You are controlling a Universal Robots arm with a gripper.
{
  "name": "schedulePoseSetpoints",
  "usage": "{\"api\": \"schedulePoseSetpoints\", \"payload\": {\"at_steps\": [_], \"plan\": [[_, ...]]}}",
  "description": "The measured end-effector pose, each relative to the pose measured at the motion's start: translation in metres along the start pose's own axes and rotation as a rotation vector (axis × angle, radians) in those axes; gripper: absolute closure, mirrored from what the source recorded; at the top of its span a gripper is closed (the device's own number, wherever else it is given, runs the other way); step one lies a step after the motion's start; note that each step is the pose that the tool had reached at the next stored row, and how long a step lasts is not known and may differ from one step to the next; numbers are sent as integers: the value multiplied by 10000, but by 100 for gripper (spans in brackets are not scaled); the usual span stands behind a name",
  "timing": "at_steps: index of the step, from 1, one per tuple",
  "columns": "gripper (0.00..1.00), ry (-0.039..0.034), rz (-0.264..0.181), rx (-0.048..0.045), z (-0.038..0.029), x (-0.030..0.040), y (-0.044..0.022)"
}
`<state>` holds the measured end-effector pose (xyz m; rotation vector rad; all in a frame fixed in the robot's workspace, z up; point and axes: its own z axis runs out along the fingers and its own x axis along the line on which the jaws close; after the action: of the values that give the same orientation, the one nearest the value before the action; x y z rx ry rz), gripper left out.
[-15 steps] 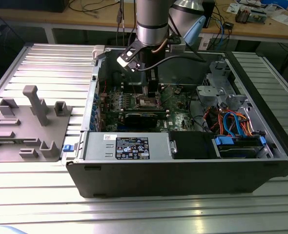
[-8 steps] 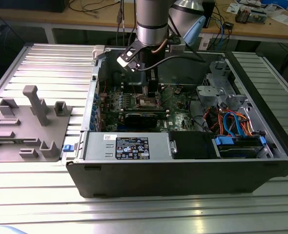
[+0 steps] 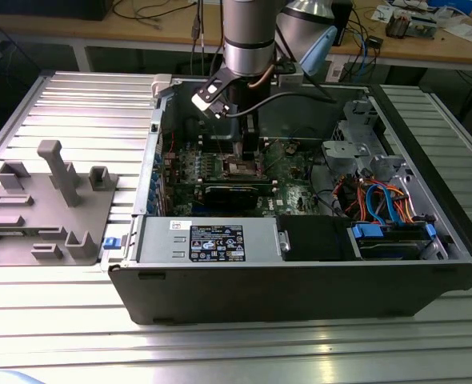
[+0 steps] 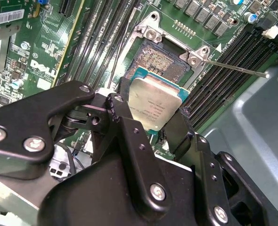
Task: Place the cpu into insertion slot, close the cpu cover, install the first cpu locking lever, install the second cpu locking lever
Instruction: 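Place the cpu into insertion slot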
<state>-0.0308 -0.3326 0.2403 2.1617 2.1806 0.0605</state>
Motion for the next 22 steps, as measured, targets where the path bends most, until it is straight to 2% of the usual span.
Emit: {"api": "schedulePoseSetpoints", "payload": {"at_steps": [22], "plan": [[46,-1,0,0,66,1,-5]]}}
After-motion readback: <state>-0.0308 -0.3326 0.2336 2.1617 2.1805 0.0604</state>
